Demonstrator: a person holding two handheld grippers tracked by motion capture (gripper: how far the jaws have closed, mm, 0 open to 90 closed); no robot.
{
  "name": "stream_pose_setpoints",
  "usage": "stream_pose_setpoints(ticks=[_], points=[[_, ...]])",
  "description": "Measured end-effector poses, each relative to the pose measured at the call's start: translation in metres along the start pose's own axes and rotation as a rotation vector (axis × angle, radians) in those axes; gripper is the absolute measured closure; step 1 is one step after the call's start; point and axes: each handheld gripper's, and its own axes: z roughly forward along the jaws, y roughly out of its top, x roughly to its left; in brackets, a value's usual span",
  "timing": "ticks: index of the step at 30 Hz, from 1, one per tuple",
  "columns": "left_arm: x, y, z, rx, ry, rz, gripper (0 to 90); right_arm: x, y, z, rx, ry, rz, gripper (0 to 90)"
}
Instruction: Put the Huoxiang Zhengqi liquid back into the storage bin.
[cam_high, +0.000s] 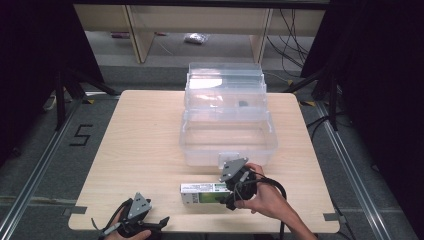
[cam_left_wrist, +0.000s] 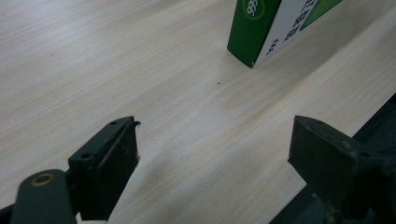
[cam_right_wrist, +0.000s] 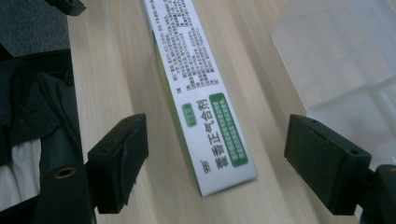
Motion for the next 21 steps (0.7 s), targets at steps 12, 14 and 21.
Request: stream_pose_setpoints(ticks=[12,14,21], points=[[-0.001,0.0,0.001,-0.013,-0.014,-0.013,15.1,-0.002,0.014,0.017,0.055,0.019,-0.042,26.5],[0.0,0.0,0.0,0.0,-0.004,0.008,15.1,-0.001,0.016,0.02,0.07,0.034,-0.046,27.3],[0.0,0.0,0.0,-0.001,-0.002,0.007,15.1,0.001,0.022,0.029,0.111,0.067,-0.053,31.4]])
